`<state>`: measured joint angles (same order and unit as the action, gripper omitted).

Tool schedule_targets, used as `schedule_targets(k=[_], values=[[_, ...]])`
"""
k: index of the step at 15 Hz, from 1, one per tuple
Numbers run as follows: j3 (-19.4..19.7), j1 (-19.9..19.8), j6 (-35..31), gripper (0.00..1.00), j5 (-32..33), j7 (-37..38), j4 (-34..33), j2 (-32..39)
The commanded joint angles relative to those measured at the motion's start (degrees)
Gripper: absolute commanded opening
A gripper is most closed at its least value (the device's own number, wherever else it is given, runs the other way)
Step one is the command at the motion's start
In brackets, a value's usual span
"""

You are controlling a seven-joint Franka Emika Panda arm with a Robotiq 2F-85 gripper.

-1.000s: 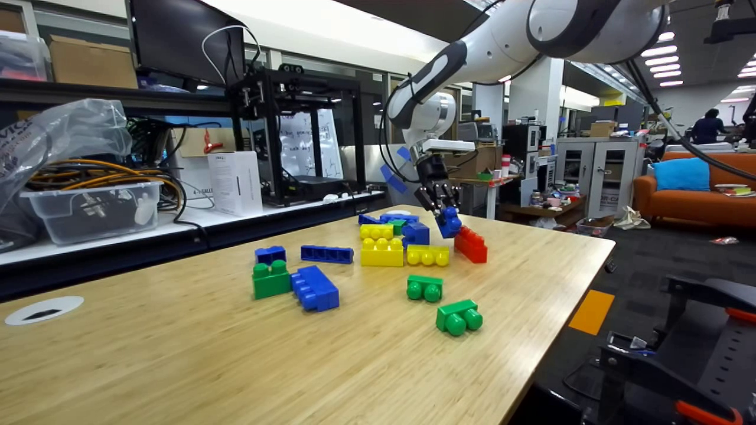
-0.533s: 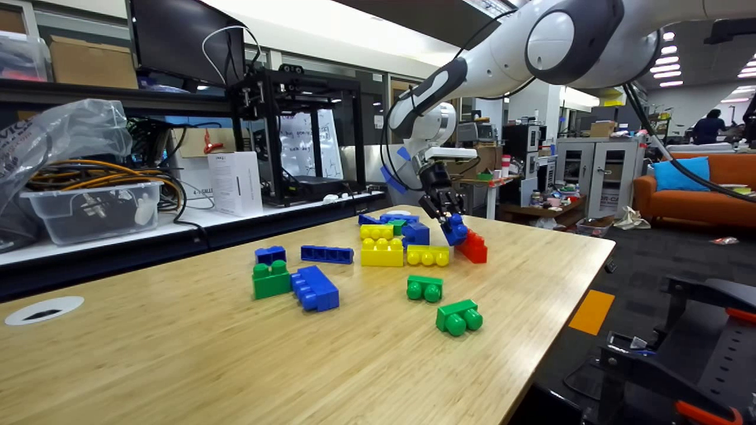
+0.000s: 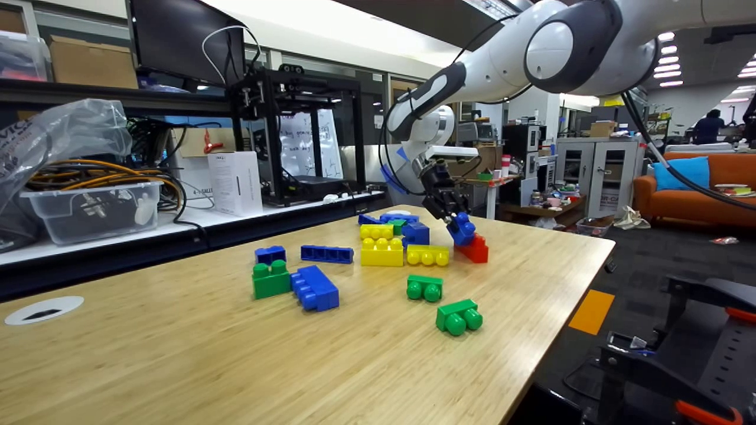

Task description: Move the blue toy slightly toward left

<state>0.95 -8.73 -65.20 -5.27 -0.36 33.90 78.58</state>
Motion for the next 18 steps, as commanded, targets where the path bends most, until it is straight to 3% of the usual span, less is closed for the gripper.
schedule_targets(k=[1, 12, 18], values=[[0.3, 0.2, 1.5, 0.11, 0.6, 0.0, -3.6, 2.5], [2.9, 2.0, -1.1, 0.11, 8.7, -0.9, -4.9, 3.3], [1.0, 2.3, 1.4, 0.11, 8.1, -3.9, -5.5, 2.3]])
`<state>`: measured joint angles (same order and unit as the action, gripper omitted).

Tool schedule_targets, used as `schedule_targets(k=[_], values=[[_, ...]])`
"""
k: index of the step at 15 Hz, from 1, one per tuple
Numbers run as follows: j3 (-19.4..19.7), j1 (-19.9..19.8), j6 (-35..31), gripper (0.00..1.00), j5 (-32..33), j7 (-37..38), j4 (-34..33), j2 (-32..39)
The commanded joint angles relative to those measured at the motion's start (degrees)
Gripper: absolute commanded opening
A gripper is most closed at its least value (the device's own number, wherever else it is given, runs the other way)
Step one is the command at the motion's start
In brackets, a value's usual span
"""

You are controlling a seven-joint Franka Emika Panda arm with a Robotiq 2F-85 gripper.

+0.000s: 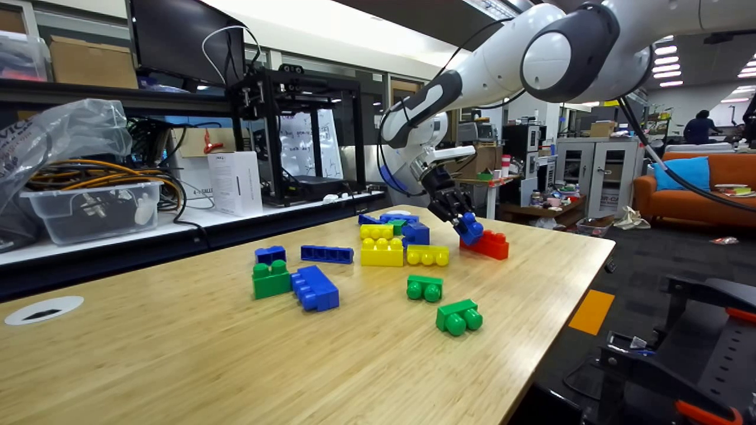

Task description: Move the blue toy slightly toward left

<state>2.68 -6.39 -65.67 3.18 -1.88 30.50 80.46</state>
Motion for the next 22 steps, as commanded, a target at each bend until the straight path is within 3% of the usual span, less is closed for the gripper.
schedule_targets(k=[1, 3, 4, 9, 10, 11, 12, 13, 22], values=[[-1.2, 0.0, 2.0, 0.11, -0.8, -2.6, -2.4, 0.3], [-1.9, -0.2, 2.1, 0.11, -1.5, -2.9, -2.8, 0.2], [-1.9, -0.2, 4.3, 0.11, -1.8, -3.1, -7.9, 3.0], [-2.0, -0.7, 6.5, 0.11, -2.5, -3.5, -10.8, 5.4], [-2.1, -0.8, 3.3, 0.11, -2.4, -3.7, -4.2, 2.1], [-2.1, -0.8, 3.1, 0.11, -2.3, -4.1, -4.2, 2.4], [-2.0, -0.8, 5.5, 0.11, -2.3, -4.5, -9.7, 5.5], [-2.0, -0.6, 3.7, 0.11, -2.1, -4.7, -5.5, 3.4], [-1.6, 0.4, 3.7, 0.11, -1.4, -5.2, -3.5, 4.1]])
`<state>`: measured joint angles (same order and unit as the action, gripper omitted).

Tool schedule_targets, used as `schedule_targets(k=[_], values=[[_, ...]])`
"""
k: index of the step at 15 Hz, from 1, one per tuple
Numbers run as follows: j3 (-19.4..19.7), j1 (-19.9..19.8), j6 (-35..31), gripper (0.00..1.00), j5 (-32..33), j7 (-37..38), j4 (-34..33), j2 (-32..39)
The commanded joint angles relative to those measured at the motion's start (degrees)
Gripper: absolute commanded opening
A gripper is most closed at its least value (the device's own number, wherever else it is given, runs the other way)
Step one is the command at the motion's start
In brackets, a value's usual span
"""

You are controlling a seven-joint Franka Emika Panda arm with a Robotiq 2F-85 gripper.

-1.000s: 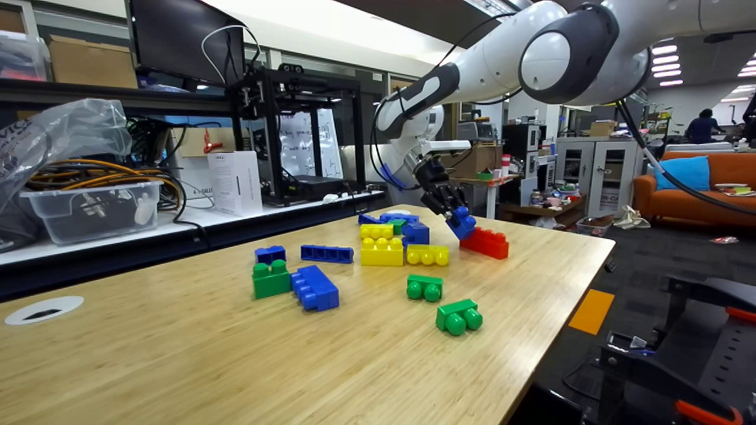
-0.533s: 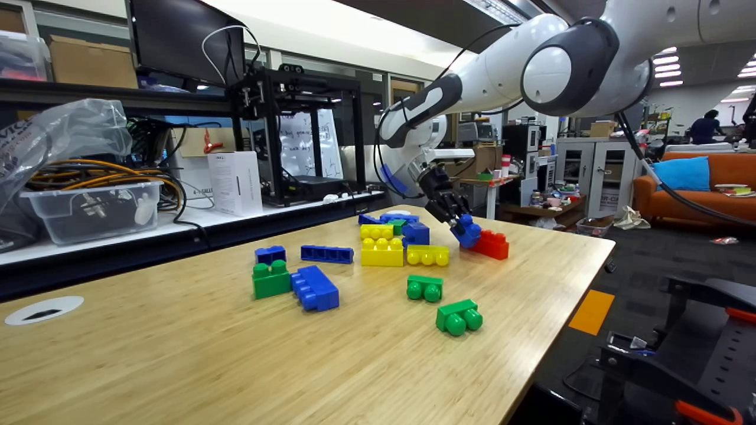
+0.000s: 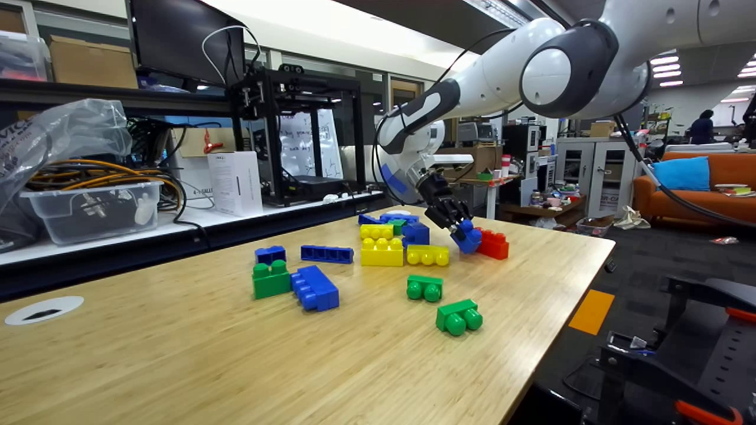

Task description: Move the blue toy slightly toward left

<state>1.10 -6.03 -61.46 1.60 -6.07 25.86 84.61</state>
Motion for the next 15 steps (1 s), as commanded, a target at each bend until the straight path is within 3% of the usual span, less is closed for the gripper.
schedule_targets(k=[1, 15], values=[[0.0, 0.1, -0.6, 0.11, 0.3, -1.0, 1.5, 0.0], [0.7, 1.0, -0.8, 0.11, 2.1, -1.2, 5.1, 0.1]])
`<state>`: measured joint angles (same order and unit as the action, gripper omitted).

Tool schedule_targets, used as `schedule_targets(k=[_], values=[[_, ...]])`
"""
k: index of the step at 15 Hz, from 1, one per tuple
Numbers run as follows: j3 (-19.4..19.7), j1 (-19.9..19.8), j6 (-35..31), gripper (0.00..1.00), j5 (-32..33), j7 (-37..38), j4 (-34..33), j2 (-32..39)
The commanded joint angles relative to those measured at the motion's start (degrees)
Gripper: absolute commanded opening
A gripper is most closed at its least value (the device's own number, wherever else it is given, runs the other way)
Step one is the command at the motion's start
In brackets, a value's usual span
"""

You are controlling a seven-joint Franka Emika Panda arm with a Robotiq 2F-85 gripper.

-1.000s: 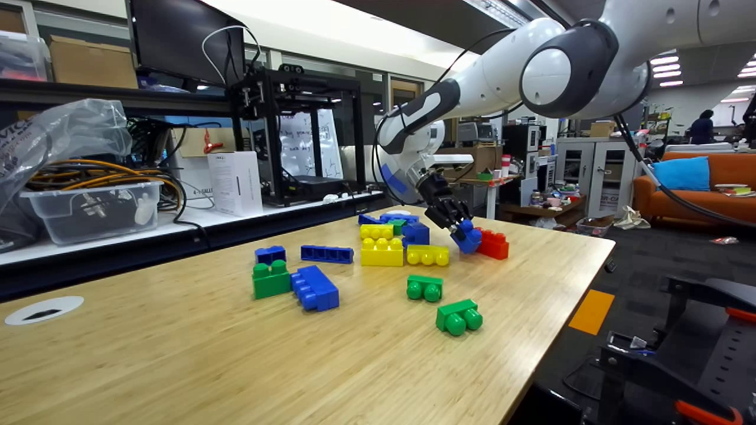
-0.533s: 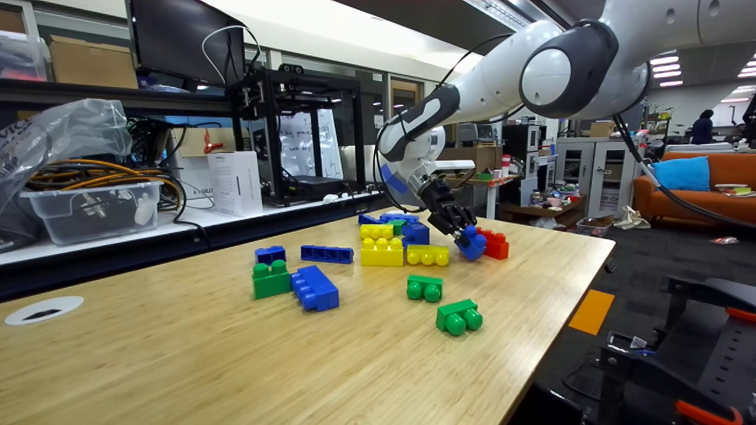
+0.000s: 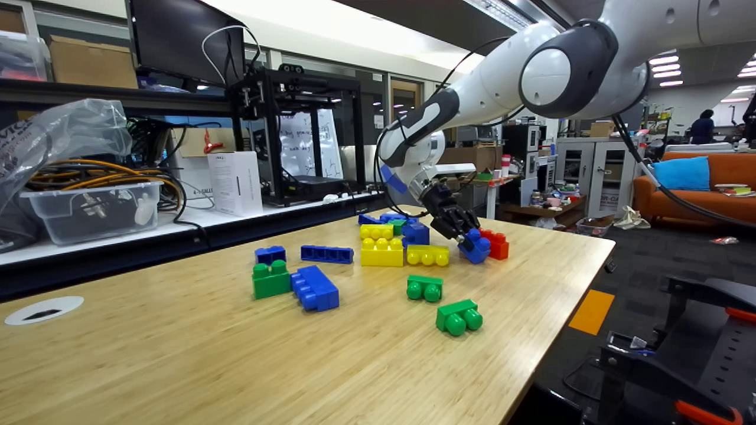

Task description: Move the blue toy slightly toward left

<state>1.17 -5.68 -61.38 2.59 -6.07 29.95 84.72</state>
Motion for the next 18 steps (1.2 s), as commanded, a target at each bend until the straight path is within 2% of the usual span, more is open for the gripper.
schedule_targets(k=[1, 2, 3, 5, 9, 10, 14, 18], values=[[0.7, 0.7, -0.7, 0.11, 1.3, -1.3, 1.0, 0.0], [0.7, 0.8, -0.7, 0.11, 1.5, -1.4, 1.0, 0.0], [0.7, 0.9, -0.7, 0.61, 1.6, -1.4, 1.0, 0.0], [0.8, 1.0, -1.0, 0.67, 1.9, -1.3, 1.1, 0.0], [0.9, 1.1, -0.9, 0.95, 2.3, -1.2, 0.9, 0.0], [1.0, 1.2, -1.0, 0.99, 2.5, -1.2, 0.5, 0.0], [1.5, 2.0, -2.4, 1.00, 3.8, -1.2, -2.2, -0.3], [2.5, 2.6, -4.2, 1.00, 5.2, -1.7, -9.5, -0.7]])
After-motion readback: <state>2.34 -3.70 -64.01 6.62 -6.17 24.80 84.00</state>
